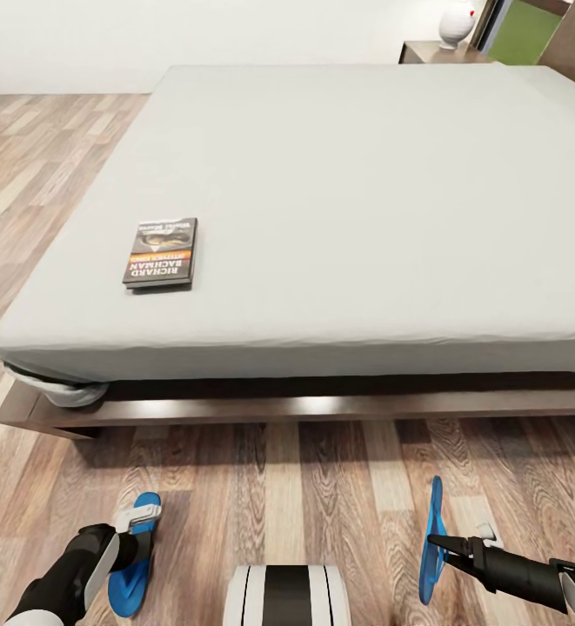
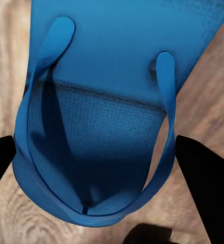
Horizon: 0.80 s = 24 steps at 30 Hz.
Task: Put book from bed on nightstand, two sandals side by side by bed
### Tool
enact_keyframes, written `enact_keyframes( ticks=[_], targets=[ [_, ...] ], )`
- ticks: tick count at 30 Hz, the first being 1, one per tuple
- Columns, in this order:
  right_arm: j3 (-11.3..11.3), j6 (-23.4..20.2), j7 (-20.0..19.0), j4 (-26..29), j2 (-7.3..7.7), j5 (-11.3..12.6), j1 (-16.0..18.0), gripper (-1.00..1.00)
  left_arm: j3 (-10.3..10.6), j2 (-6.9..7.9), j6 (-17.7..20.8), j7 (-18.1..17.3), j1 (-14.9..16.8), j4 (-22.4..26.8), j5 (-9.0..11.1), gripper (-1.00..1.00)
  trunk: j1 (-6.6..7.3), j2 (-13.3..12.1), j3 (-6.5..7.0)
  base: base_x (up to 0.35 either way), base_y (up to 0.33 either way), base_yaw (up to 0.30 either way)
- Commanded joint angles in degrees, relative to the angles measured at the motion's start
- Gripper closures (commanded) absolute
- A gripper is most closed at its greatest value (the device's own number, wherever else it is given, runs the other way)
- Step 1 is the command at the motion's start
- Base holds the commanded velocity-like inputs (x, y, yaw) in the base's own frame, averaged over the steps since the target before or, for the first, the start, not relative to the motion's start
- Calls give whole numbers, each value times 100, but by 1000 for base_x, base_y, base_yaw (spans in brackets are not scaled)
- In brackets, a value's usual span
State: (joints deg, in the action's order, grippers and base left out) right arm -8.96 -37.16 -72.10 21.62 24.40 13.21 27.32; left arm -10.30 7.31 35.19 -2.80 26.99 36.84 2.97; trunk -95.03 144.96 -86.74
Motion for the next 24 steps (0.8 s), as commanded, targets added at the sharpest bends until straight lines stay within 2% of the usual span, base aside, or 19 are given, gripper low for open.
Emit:
enact_keyframes(
  ticks=[1,9,13,15,19,24],
  targets=[
    [-8,-46,-6,0,1,15,1,100,-16,-2,27,-10,0,7,29,100,1,1,-3,0,0,0],
    [-4,-46,-6,0,2,15,1,100,-22,33,-88,-16,5,37,29,100,1,1,-3,0,0,0],
    [-4,-48,-6,0,3,15,1,100,-24,30,-24,-3,78,633,35,100,1,1,-3,0,0,0],
    [-5,-51,-9,0,1,16,1,100,-25,24,142,3,169,935,36,100,1,1,-3,0,0,0],
    [-4,-47,-6,0,2,15,1,100,-20,17,767,-12,415,1108,46,100,1,1,-3,0,0,0],
    [-8,-46,-6,0,3,15,1,100,3,2,854,-10,458,886,32,100,1,1,-3,0,0,0]
  ],
)
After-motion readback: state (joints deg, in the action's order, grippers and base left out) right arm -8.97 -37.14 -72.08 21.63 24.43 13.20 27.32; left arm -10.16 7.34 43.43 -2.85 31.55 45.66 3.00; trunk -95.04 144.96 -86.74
